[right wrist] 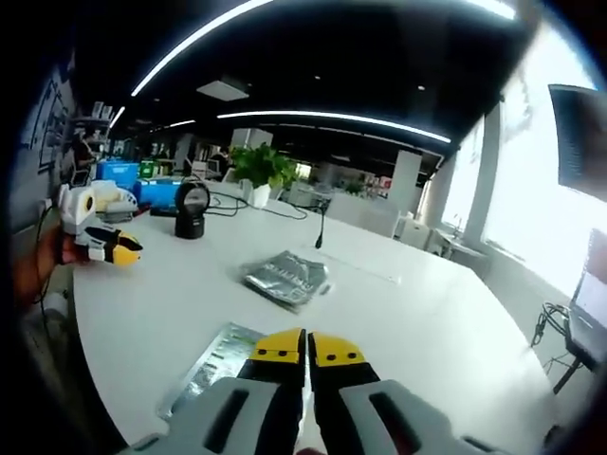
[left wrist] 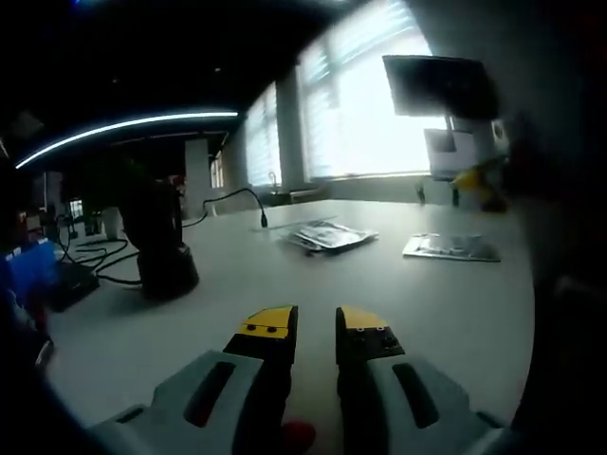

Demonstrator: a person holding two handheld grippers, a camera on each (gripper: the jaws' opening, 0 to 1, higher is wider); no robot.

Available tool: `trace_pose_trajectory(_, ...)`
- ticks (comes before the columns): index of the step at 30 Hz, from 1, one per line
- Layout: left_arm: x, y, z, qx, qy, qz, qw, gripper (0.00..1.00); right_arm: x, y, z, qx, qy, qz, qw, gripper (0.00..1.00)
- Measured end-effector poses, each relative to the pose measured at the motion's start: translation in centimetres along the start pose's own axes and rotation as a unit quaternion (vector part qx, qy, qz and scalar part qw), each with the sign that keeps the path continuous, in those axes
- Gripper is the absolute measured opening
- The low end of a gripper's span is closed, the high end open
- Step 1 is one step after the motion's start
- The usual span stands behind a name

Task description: Clip sheet goods on table flip sheet goods clip sheet goods scan sheet goods put sheet goods back to table

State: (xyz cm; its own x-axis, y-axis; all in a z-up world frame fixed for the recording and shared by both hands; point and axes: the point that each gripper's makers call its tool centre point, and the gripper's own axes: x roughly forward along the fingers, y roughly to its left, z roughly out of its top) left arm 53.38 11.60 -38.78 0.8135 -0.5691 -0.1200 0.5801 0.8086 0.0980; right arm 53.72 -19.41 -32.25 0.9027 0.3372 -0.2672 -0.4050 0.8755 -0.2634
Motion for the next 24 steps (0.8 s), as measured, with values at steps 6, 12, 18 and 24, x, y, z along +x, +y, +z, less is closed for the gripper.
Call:
trace_pose_trajectory(6,0.0,-0.1,0.0,-0.003,-0.001,-0.005,1.0,0.09,1.1,0.0,-1.1,-0.015,0.028,0.016,0.9994,0.0)
trace_pose_trajectory(12,0.0,-0.2,-0.2,0.006,0.005,-0.006,1.0,0.1,2.1,-0.4,-2.3,-0.028,0.059,0.027,0.9975,0.02)
trace_pose_trajectory(18,0.1,-0.3,-0.3,0.01,0.008,-0.007,0.9999,0.1,3.2,-0.4,-2.8,-0.033,0.08,0.045,0.9952,0.04)
trace_pose_trajectory(24,0.0,-0.3,-0.3,0.011,0.008,-0.008,0.9999,0.1,4.6,-0.1,-3.6,-0.041,0.11,0.065,0.9909,0.05)
